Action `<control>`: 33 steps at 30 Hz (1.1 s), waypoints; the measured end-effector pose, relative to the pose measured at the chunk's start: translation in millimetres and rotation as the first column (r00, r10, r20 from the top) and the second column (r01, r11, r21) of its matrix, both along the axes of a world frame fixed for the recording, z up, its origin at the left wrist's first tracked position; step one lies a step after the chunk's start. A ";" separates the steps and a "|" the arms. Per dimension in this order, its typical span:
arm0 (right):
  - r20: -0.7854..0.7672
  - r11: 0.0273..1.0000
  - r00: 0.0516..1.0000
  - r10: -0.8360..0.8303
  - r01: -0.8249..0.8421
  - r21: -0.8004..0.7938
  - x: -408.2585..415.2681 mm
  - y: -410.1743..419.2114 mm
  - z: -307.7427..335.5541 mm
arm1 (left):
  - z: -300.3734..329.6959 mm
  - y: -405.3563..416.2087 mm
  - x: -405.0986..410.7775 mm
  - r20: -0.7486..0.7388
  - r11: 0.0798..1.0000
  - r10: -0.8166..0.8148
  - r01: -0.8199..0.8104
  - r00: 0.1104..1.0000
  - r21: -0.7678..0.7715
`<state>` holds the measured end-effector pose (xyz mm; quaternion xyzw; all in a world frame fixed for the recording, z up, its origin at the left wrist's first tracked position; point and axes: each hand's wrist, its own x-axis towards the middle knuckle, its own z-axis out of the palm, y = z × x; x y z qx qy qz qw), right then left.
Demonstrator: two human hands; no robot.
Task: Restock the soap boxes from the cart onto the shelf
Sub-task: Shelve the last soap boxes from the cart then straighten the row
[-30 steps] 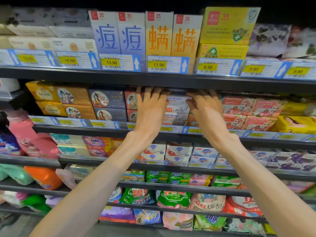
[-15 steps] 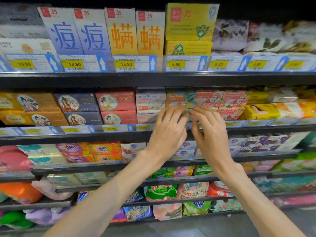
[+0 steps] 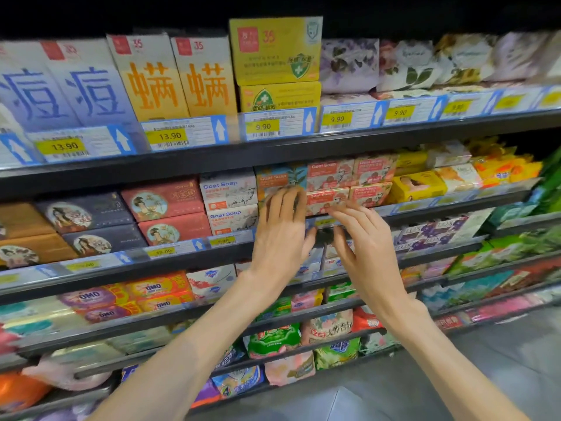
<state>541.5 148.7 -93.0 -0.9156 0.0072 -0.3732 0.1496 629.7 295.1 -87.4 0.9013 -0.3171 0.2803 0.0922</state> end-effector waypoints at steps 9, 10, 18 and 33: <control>-0.060 0.997 0.996 0.065 -0.067 -0.037 8.1 -7.1 6.3 | -2.3 13.5 -1.6 -0.062 0.999 -0.008 0.005 0.998 -0.048; -0.059 0.996 0.995 0.078 -0.081 -0.045 9.4 -9.7 7.9 | -2.2 13.4 -2.8 -0.060 0.996 -0.028 0.022 0.998 -0.090; 0.043 0.973 0.981 0.191 -0.184 -0.139 46.2 -26.0 25.5 | 14.6 31.6 -0.1 0.122 0.937 0.081 -0.034 0.989 -0.346; -0.040 0.981 0.994 0.104 -0.109 -0.160 96.1 -10.4 48.9 | 28.4 41.0 43.0 0.175 0.958 0.211 -0.168 0.962 -0.232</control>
